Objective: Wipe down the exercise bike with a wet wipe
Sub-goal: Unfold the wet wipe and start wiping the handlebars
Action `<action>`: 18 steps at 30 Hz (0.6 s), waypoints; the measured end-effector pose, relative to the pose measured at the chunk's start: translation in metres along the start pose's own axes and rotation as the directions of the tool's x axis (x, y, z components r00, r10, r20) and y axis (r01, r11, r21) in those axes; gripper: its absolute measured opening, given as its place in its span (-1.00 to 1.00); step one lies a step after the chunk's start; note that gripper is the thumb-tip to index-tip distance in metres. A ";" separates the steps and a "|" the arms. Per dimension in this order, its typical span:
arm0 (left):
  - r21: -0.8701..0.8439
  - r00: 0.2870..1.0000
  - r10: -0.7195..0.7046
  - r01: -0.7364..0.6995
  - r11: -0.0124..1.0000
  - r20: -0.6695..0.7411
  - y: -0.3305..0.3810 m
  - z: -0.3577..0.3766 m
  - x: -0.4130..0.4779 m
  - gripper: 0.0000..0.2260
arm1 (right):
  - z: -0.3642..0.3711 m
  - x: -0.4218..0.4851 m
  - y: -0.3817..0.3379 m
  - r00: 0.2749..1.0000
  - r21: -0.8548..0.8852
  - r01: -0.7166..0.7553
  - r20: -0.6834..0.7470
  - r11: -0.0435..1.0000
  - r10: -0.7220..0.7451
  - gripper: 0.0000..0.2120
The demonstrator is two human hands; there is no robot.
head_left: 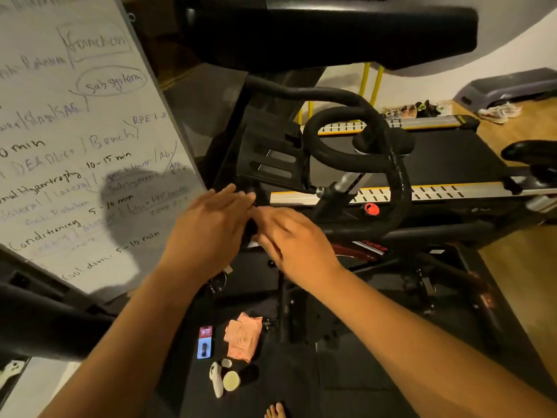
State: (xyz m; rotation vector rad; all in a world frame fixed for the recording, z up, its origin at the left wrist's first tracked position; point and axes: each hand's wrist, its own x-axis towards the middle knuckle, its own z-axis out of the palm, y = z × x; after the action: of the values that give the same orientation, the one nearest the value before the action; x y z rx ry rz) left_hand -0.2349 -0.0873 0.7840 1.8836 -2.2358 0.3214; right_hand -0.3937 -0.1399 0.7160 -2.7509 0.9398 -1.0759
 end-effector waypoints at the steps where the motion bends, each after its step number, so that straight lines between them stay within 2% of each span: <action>1: 0.034 0.998 0.032 -0.034 0.999 0.046 0.009 0.007 0.006 -0.64 | -0.003 -0.009 0.013 1.000 -0.038 0.026 -0.004 0.999 -0.026 -0.66; 3: 0.124 0.988 0.095 -0.110 0.986 0.119 0.032 0.024 0.014 -0.55 | -0.018 -0.031 0.041 0.999 -0.091 0.045 -0.014 0.995 -0.046 -0.69; 6: 0.211 0.986 0.081 -0.111 0.971 0.145 0.060 0.042 0.012 -0.40 | -0.057 -0.062 0.080 0.999 -0.199 0.036 0.031 0.979 -0.031 -0.67; 8: 0.246 0.991 0.084 -0.108 0.963 0.108 0.062 0.048 0.009 -0.37 | -0.081 -0.074 0.093 0.994 -0.276 -0.042 0.086 0.960 0.068 -0.58; 10: 0.245 0.992 0.100 -0.116 0.963 0.075 0.059 0.048 0.009 -0.36 | -0.083 -0.075 0.089 0.988 -0.292 -0.124 0.052 0.948 0.146 -0.57; 13: 0.263 0.993 0.099 -0.113 0.958 0.067 0.060 0.046 0.006 -0.38 | -0.052 -0.059 0.054 0.992 -0.175 -0.120 -0.067 0.977 0.110 -0.73; 16: 0.239 0.997 0.075 -0.071 0.968 -0.006 0.045 0.036 0.006 -0.43 | -0.013 -0.028 0.012 0.988 0.101 -0.116 -0.092 0.988 0.125 -0.73; 18: 0.341 0.995 0.093 -0.072 0.937 -0.045 0.030 0.028 0.012 -0.43 | 0.000 -0.017 -0.001 0.987 0.235 -0.122 -0.077 0.964 0.144 -0.71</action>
State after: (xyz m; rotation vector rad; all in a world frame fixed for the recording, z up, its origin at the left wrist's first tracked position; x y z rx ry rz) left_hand -0.2667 -0.1014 0.7598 1.9042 -2.3429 0.8143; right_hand -0.4032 -0.1292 0.7062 -2.4353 0.9296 -1.2151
